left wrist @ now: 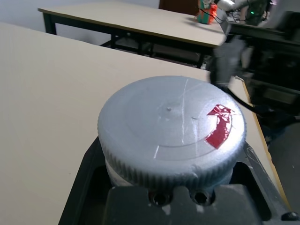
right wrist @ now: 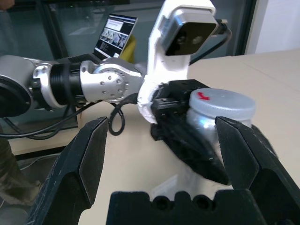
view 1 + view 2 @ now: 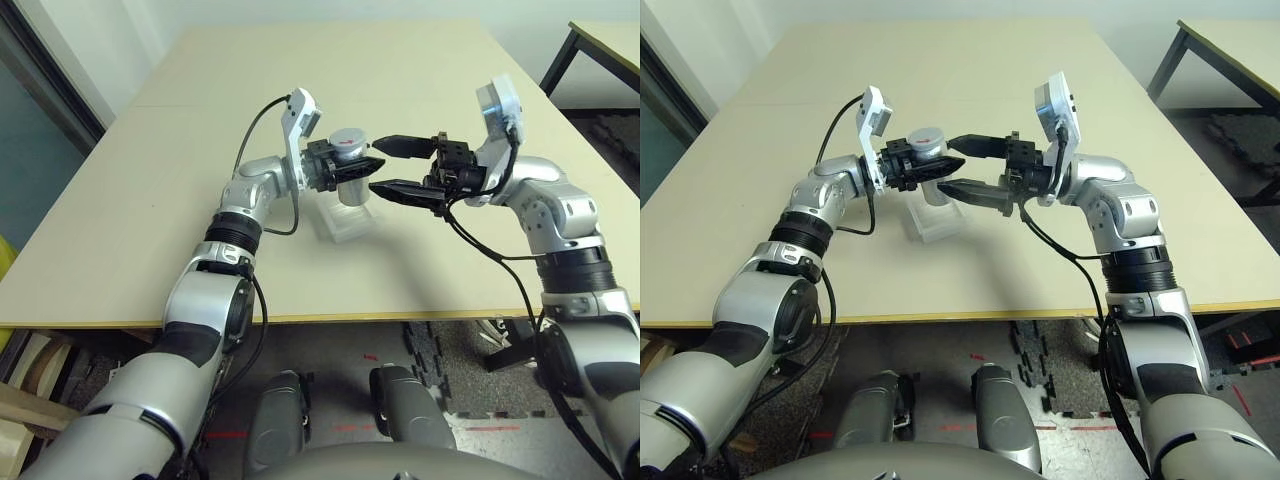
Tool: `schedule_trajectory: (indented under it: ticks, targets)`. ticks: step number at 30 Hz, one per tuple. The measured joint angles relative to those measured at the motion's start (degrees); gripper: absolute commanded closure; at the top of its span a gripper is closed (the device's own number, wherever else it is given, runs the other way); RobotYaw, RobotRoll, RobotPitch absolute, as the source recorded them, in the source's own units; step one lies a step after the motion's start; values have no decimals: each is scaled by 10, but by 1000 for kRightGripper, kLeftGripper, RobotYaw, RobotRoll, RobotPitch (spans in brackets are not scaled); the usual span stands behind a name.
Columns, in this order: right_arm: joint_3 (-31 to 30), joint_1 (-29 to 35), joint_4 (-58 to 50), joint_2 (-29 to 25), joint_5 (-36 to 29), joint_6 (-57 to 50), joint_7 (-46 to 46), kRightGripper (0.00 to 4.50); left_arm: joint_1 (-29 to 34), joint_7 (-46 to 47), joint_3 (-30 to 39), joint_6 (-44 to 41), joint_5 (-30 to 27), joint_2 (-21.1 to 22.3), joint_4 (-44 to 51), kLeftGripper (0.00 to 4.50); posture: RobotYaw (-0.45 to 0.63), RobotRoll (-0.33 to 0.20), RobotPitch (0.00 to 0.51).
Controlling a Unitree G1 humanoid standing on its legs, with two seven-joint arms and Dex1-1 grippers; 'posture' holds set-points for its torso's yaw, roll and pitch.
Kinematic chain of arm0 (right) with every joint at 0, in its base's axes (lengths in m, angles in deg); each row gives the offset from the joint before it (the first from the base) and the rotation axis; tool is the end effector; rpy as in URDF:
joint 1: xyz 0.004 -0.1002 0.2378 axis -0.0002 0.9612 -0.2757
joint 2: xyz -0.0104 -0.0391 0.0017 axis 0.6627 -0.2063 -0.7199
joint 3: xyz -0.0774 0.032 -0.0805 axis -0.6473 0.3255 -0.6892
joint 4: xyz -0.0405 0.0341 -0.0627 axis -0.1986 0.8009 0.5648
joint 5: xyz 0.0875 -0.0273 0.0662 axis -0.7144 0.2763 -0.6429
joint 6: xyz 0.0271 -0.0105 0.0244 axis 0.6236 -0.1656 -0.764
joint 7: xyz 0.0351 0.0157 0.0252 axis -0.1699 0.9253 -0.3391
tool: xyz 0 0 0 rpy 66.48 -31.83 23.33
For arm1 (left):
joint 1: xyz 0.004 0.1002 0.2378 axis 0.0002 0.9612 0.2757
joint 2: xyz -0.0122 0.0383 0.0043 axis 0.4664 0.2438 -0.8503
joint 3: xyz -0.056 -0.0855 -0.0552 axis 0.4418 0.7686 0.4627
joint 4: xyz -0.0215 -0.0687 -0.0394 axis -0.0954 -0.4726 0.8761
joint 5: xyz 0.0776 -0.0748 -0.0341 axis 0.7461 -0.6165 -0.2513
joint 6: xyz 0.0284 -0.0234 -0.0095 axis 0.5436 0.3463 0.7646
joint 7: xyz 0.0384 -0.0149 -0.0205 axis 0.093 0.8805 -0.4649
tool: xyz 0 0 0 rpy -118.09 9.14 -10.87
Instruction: Pour the medicine from the bottle into the box.
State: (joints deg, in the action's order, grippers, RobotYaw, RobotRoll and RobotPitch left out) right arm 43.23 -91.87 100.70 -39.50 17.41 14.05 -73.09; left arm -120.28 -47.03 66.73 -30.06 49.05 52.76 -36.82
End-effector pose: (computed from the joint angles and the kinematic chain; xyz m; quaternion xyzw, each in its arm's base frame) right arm 0.3412 -0.1948 0.1875 -0.0019 -0.0396 0.6379 0.7691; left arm 0.3862 0.1282 0.1491 -0.0453 0.0180 -0.5977 0.8002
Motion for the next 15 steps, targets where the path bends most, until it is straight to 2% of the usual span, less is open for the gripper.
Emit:
schedule_trajectory:
  ticks: [15]
  targets:
    - [0, -44, 84, 11, 35, 31, 9, 0, 11, -21, -27, 19, 8, 17, 4, 1776, -271, 0, 44]
